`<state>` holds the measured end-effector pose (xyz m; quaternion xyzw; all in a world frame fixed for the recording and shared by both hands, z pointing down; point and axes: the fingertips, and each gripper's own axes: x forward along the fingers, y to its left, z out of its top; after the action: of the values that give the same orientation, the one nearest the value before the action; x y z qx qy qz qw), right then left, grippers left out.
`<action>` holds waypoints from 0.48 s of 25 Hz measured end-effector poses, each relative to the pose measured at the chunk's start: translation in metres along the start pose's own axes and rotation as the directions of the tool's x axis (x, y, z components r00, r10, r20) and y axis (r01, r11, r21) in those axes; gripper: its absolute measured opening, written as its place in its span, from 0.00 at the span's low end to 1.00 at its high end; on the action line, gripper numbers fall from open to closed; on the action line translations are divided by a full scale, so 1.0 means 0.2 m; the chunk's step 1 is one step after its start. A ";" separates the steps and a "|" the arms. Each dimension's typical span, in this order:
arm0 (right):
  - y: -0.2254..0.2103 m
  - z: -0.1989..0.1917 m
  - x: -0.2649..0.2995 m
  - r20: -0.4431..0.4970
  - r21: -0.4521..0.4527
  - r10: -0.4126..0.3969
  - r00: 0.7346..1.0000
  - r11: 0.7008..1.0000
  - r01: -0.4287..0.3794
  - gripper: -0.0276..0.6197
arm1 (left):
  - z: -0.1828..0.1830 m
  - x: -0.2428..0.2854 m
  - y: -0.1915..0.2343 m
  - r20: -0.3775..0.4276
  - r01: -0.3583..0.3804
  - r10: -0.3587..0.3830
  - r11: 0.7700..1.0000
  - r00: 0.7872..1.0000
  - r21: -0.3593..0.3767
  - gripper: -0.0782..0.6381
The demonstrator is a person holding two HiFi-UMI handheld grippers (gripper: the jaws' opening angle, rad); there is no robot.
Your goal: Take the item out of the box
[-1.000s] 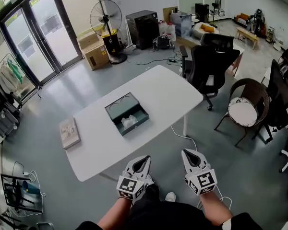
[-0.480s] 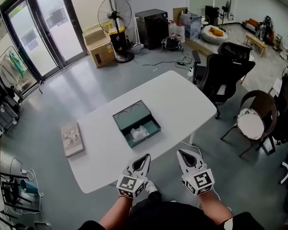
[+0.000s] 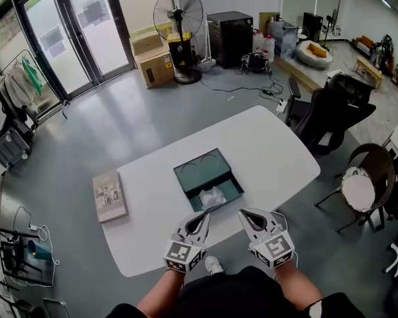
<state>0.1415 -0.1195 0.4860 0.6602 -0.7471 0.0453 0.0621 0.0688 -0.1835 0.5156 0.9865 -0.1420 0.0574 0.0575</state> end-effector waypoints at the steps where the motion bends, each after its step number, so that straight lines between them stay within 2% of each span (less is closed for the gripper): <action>1: 0.01 0.00 0.04 -0.002 -0.004 0.023 1.000 1.000 -0.023 0.05 | 0.00 0.00 0.03 -0.001 -0.007 0.007 1.000 1.000 -0.002 0.12; 8: -0.01 -0.03 0.22 -0.051 -0.022 0.100 0.994 0.995 -0.101 0.05 | -0.05 0.03 0.20 -0.020 -0.057 0.057 0.998 0.998 -0.031 0.12; 12: -0.08 -0.03 0.34 -0.070 -0.035 0.152 0.986 0.987 -0.155 0.05 | -0.02 0.09 0.28 -0.016 -0.107 0.107 0.994 0.994 -0.032 0.12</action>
<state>0.1499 -0.1868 0.5010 0.5974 -0.7940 0.0569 0.0970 0.0692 -0.2412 0.5272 0.9760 -0.1952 0.0649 0.0716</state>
